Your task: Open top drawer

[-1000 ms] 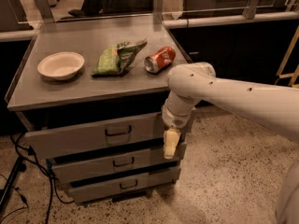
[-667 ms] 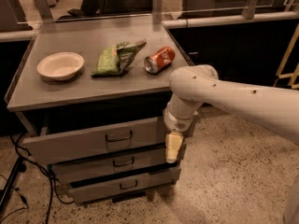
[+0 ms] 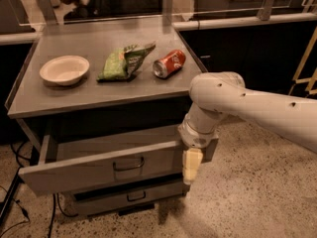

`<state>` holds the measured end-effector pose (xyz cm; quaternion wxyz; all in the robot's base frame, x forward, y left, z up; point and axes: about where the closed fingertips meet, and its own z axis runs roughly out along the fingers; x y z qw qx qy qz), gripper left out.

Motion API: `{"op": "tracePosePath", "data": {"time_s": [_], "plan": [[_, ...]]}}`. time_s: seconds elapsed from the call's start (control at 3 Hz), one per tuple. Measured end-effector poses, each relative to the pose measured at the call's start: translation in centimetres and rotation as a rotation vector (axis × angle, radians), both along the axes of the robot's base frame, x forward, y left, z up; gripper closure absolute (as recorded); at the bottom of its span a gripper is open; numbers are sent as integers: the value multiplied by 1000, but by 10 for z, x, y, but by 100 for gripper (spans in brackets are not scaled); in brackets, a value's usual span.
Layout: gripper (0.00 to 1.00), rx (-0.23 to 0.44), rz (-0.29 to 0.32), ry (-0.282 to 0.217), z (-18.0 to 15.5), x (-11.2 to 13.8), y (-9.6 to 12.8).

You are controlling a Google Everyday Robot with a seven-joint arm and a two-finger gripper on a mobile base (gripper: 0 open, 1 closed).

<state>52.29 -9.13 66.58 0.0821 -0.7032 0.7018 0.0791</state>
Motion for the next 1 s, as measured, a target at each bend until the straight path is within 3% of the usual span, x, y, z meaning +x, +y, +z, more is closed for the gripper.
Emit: {"op": "tracePosePath", "data": {"time_s": [0.33, 0.67, 1.0], "plan": [[0, -18, -39, 59, 23, -60, -28], [0, -48, -99, 83, 53, -111, -60], [0, -34, -46, 66, 43, -90, -38]]}}
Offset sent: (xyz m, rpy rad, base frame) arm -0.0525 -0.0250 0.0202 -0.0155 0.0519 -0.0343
